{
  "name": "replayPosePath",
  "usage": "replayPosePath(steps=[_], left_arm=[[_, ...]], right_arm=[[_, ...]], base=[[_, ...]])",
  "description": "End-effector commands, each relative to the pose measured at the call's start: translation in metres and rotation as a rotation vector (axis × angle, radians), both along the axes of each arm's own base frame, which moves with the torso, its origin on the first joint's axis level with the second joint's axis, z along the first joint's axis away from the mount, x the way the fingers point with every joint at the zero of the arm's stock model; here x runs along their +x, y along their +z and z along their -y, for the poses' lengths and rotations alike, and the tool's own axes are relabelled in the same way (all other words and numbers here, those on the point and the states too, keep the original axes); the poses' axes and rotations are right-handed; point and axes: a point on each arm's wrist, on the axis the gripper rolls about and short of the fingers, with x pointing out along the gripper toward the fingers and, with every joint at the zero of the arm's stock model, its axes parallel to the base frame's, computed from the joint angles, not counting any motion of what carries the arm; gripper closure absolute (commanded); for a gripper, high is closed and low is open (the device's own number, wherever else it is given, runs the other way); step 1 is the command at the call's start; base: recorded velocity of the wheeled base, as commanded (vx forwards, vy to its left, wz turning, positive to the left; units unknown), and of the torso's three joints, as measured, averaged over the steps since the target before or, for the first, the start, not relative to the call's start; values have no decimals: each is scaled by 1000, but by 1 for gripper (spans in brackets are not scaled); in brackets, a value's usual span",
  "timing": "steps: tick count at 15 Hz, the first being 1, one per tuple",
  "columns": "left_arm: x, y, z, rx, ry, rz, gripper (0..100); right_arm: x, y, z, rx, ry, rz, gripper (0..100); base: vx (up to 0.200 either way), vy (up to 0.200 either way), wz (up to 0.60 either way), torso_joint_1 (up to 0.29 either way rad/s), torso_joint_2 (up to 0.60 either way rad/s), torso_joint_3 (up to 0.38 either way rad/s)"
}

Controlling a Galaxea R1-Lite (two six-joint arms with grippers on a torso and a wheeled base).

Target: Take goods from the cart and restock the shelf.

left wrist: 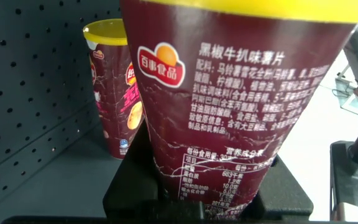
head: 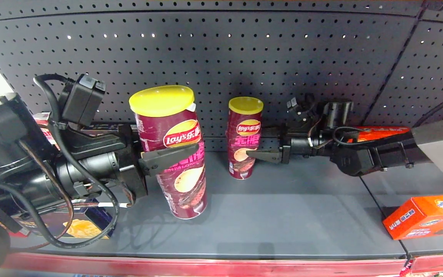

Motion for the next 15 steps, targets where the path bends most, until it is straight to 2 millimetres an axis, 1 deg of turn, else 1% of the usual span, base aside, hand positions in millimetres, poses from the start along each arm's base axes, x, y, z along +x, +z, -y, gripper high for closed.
replayPosePath(steps=[1, 5, 11, 12, 15], left_arm=[[1, -1, 0, 1, 1, -5, 100], [2, -2, 0, 2, 4, -9, 100], [2, -6, 0, 7, 4, -24, 100], [2, -8, 0, 9, 2, -28, 100], [4, -7, 1, 9, 2, -28, 100]], right_arm=[[7, -11, -10, -5, 13, -11, 0], [14, -21, -22, -5, 30, -14, 0], [21, -28, -30, -4, 30, -6, 0], [22, -28, -31, 3, 30, 8, 100], [20, -26, -30, 3, 27, 11, 100]], base=[[0, 0, 0, 0, 0, 0], [0, 0, 0, 0, 0, 0], [0, 0, 0, 0, 0, 0], [0, 0, 0, 0, 0, 0], [0, 0, 0, 0, 0, 0]])
